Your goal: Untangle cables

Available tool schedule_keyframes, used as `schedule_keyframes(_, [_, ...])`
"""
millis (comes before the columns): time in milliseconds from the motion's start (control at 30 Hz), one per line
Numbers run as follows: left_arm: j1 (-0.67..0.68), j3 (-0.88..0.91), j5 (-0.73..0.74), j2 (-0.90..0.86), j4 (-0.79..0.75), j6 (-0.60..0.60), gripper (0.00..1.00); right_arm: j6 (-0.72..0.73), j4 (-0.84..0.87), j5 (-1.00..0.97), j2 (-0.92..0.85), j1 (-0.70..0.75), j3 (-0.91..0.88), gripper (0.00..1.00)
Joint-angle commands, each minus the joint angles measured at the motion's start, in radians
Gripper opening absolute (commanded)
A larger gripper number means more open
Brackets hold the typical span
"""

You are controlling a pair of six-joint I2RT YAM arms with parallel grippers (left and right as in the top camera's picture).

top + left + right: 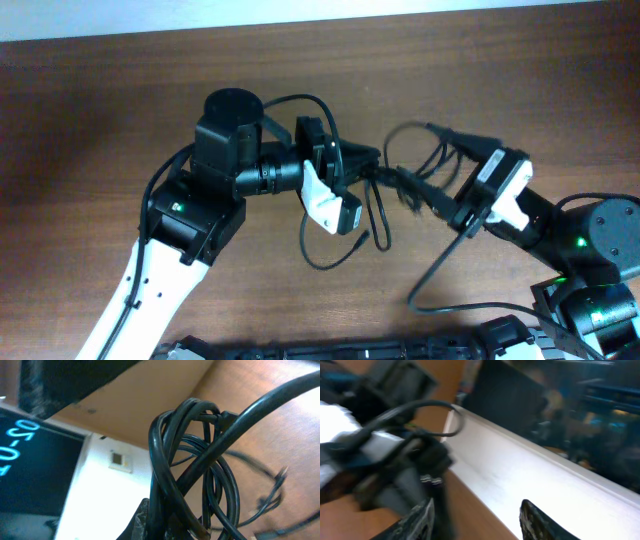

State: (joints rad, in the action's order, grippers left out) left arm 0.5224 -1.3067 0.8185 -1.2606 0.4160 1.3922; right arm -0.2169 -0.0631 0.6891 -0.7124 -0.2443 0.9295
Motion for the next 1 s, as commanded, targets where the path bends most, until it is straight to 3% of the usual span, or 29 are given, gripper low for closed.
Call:
schedule_keyframes(0, [0.000,-0.003,-0.038,0.010,-0.050,0.009,0.00,0.035,-0.015,0.173,0.000,0.003,0.019,0.49])
schedule_keyframes(267, [0.000,-0.003,-0.003,0.010,-0.103,0.026,0.00,-0.038,-0.093,0.175,-0.001,0.003,0.019,0.49])
schedule_keyframes(533, [0.000,-0.003,0.035,0.010,-0.105,0.182,0.00,-0.094,-0.102,0.175,-0.001,0.003,0.019,0.53])
schedule_keyframes(733, [0.000,-0.003,0.059,0.010,-0.116,0.226,0.00,-0.093,-0.106,0.175,-0.001,0.003,0.019,0.40])
schedule_keyframes(967, [0.000,-0.003,0.084,0.010,-0.158,0.225,0.00,-0.094,-0.143,0.175,-0.007,0.003,0.019,0.40])
